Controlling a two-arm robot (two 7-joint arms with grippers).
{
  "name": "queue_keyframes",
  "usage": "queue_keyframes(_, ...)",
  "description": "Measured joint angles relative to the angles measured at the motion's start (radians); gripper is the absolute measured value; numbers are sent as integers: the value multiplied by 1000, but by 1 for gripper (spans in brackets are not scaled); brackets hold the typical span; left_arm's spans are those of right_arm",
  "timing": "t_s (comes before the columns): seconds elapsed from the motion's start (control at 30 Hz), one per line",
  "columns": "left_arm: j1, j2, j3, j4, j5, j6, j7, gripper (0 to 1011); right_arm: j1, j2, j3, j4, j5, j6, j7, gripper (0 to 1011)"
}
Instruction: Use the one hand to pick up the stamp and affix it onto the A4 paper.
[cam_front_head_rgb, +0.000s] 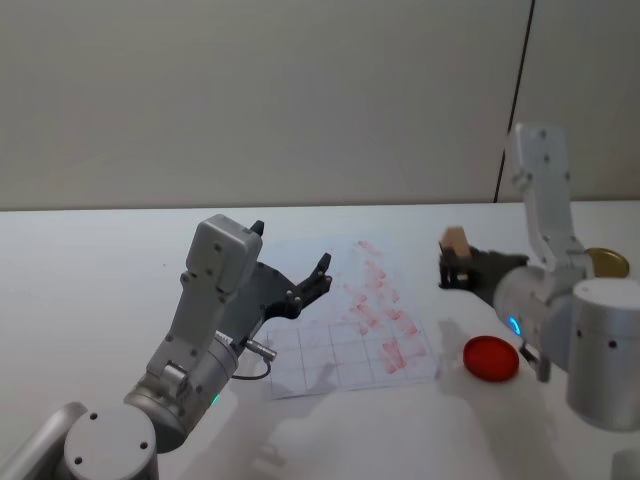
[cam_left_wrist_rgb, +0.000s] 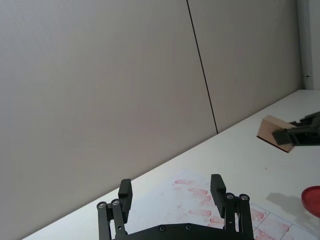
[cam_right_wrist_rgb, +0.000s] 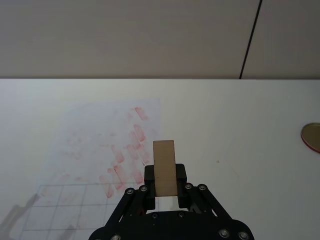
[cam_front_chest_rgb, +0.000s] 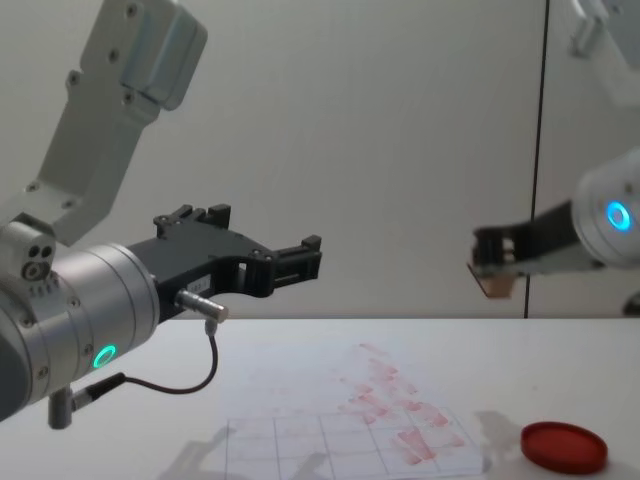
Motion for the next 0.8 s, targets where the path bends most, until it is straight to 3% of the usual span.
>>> queue_keyframes(0.47,0,0,0,0,0,0,0,993,-80,48,31,-45,-20,57,-1,214)
queue_keyframes(0.8,0,0,0,0,0,0,0,993,-90,94,38,-64,-76,98,74,214)
